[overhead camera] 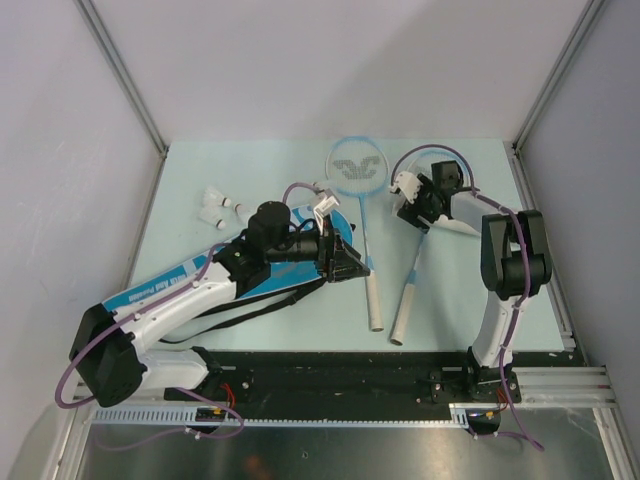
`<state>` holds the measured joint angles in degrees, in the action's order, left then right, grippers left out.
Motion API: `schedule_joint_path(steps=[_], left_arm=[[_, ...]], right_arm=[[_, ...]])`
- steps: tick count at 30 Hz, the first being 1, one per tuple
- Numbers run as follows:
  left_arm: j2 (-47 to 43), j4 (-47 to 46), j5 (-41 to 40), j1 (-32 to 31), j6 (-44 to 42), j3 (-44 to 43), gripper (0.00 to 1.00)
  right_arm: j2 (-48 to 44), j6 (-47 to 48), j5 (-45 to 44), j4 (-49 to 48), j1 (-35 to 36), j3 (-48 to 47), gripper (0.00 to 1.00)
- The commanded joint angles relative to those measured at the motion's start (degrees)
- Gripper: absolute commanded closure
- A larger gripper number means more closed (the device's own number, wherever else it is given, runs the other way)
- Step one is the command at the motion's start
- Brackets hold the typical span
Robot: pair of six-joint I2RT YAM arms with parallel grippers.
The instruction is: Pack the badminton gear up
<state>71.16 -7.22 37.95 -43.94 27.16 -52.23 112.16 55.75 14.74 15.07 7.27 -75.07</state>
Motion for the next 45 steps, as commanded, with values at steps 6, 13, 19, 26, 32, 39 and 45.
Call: schedule_joint_path(steps=[6,13,19,26,32,39,45], left_arm=[[0.47,-2.18,0.81,0.96,0.70,0.11,0.29],[0.30,-0.96,0.28,1.93,0.00,-1.99,0.30],[-1.19,4.23,0.36,3.07,-1.14,-5.34,0.37],[-0.76,9.57,-0.68,4.13,-7.28,-9.55,0.42],[-0.84,11.71,-3.41,3.61,-15.55,-10.70,0.63],[1.17,11.88,-7.10,-1.57,-20.39,-12.72,0.63],[4.25,12.06,-11.41,-4.57,-22.24,-15.09,0.63]], right_arm=[[-4.92,1.30,-4.19,-7.25,1.87,3.08,0.28],[-19.85,-5.46,-6.39,-7.42,4.77,7.64,0.46],[-40.94,-15.47,-1.22,-9.70,10.20,24.16,0.47],[-59.68,-25.51,-1.11,-10.94,20.22,37.18,0.47],[-65.48,-27.71,-1.12,-5.76,23.32,37.45,0.48],[-67.34,-28.76,0.46,-5.40,24.20,37.63,0.50],[-66.54,-28.85,0.46,-5.67,24.72,37.63,0.52]])
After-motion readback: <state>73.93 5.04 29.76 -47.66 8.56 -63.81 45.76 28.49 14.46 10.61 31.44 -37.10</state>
